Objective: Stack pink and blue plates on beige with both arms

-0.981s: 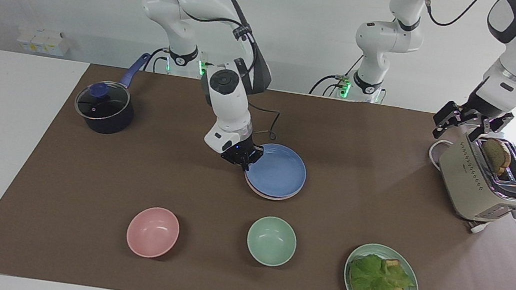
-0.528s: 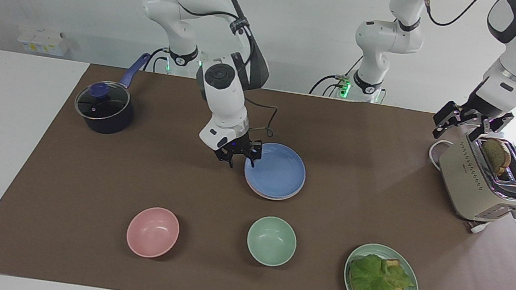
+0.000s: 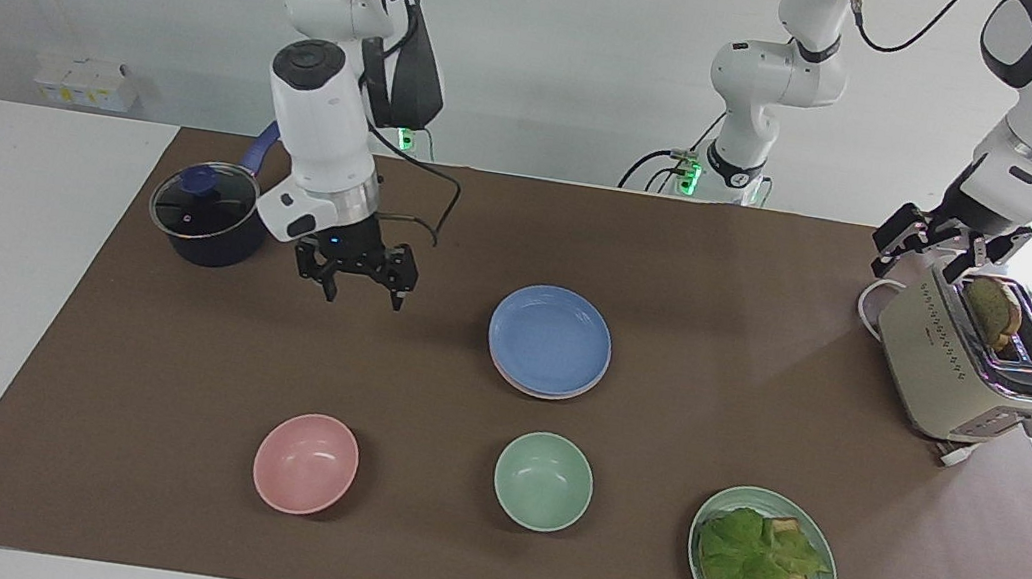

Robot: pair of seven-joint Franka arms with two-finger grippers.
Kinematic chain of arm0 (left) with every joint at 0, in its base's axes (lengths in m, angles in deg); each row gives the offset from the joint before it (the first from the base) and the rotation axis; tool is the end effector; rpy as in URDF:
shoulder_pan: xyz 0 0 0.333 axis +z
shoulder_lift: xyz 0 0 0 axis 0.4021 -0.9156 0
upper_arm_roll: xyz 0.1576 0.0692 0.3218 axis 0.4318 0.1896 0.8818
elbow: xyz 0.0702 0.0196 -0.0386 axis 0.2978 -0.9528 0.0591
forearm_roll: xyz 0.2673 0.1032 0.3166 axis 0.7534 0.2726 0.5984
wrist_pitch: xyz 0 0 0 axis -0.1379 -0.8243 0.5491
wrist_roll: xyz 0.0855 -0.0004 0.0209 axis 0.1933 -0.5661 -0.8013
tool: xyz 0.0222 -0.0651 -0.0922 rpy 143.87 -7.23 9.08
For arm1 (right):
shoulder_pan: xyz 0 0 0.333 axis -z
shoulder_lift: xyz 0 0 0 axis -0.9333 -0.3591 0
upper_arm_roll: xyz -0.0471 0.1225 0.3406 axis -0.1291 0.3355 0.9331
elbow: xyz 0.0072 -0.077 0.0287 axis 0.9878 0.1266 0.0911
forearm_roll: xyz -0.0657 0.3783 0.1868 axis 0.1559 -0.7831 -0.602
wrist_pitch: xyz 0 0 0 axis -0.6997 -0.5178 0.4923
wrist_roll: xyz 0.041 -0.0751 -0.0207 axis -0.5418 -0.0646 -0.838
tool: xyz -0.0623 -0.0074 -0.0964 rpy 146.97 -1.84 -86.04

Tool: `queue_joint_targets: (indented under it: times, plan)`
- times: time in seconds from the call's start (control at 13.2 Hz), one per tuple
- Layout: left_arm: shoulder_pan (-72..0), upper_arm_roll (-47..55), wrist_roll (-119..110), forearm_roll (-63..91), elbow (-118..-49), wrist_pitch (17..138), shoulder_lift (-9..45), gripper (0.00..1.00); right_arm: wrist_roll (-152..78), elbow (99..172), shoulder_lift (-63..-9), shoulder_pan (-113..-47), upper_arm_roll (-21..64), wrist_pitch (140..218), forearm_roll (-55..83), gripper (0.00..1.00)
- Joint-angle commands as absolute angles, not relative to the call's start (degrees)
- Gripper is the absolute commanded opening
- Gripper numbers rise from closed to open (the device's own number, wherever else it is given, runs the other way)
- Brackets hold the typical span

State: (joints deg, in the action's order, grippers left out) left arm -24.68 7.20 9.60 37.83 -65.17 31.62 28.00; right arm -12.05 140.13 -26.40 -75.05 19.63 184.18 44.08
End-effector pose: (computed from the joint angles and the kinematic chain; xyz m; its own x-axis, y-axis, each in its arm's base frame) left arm 0.5947 -0.0123 0.6643 0.9994 0.0127 0.0321 0.0120 -0.9997 0.0220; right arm 0.6273 0.1213 0.5010 0.9828 -0.1106 0.1477 -0.1024 -0.9928 -0.0621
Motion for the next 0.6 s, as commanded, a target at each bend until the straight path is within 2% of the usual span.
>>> queue_joint_targets:
  times: [0.0, 0.23, 0.53]
  plan:
    - [-25.38, 7.81, 9.57, 38.77, -65.22, 31.06, 28.31, 1.0, -11.44, 136.54, -23.62, -70.99, 20.49, 176.83, 45.94, 1.0]
    - [-25.38, 7.81, 9.57, 38.77, -65.22, 31.06, 28.31, 1.0, -11.53, 127.58, -23.71, -69.31, 20.4, 165.49, 45.94, 1.0]
    - [-25.38, 7.81, 9.57, 38.77, -65.22, 31.06, 28.31, 1.0, -11.62, 120.62, -23.71, -67.55, 20.31, 156.95, 46.98, 1.0]
